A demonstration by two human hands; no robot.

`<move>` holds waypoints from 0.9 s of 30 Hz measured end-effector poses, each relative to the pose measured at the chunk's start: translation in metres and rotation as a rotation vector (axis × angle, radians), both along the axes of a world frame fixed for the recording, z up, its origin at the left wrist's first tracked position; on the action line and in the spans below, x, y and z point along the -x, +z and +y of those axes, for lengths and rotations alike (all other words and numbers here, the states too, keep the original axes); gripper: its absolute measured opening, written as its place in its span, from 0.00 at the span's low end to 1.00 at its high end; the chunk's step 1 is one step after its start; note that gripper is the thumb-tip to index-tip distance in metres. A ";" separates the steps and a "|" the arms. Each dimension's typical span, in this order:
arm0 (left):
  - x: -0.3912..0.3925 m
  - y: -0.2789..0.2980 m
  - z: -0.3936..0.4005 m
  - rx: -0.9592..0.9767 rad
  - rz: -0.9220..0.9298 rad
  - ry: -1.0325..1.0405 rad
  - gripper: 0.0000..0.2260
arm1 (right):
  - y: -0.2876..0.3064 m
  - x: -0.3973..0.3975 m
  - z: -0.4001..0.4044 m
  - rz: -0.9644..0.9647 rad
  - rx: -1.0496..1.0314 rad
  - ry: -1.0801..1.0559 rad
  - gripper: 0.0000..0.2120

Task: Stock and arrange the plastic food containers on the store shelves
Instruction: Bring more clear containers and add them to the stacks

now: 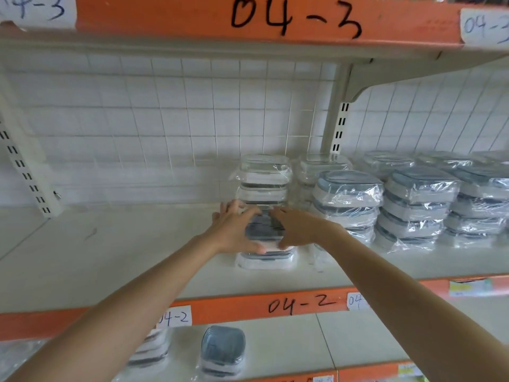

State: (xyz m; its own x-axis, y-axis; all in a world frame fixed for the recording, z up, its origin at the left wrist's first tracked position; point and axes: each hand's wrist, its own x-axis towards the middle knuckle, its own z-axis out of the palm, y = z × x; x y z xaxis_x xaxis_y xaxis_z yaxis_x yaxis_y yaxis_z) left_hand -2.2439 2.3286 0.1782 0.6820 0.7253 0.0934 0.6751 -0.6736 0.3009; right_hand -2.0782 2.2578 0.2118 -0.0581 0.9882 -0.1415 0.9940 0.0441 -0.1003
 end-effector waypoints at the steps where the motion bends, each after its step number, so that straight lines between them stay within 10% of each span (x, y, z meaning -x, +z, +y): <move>1: 0.004 -0.003 0.001 0.107 -0.042 0.025 0.38 | 0.001 0.002 0.002 -0.007 0.005 -0.010 0.31; 27: 0.011 -0.004 -0.008 0.308 -0.266 0.071 0.35 | 0.007 0.011 -0.007 -0.128 -0.023 -0.025 0.33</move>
